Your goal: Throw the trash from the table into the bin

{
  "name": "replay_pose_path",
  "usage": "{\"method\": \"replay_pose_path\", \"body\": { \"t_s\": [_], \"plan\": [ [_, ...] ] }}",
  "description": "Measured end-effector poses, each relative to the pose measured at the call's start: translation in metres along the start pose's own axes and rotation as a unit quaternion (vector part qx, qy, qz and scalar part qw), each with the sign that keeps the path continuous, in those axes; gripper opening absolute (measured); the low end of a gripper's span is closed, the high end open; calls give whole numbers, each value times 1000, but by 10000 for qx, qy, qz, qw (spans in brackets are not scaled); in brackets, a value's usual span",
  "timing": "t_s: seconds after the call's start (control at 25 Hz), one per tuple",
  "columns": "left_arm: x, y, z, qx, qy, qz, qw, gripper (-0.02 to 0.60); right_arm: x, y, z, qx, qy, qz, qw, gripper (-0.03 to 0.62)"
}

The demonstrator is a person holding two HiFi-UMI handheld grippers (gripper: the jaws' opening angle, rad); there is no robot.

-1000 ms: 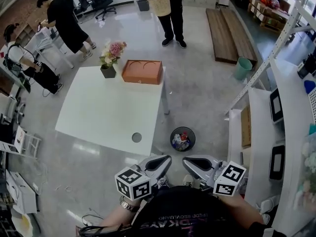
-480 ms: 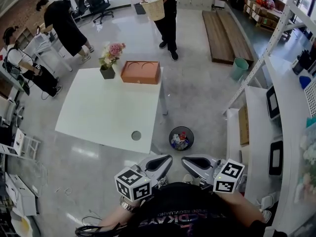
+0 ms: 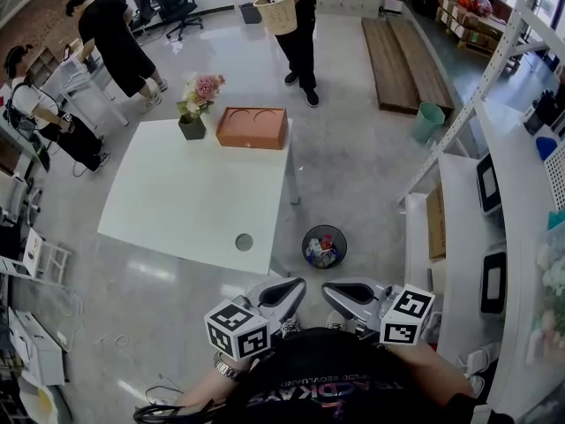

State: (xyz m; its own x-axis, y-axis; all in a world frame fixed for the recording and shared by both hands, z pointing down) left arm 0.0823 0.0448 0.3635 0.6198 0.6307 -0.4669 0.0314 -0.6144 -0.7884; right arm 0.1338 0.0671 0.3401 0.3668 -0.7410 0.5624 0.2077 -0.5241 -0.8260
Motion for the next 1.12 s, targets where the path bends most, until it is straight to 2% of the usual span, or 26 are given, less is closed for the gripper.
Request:
{"method": "replay_pose_path", "body": {
  "t_s": [0.52, 1.12],
  "plan": [
    [-4, -6, 3, 9, -1, 200, 9998, 8, 0, -6, -2, 16, 20, -104, 9999, -2],
    [5, -9, 8, 71, -60, 202, 9998, 6, -5, -8, 3, 38, -3, -111, 9999, -2]
  ]
}}
Point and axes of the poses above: the fingertips, and each gripper's own axes: z backward along the fingers, x to its right, y out of its top, the point moved 1 cm from there along z, backward along the fingers, and after that the axes turned 6 degrees about y, right-handed, at the moved point
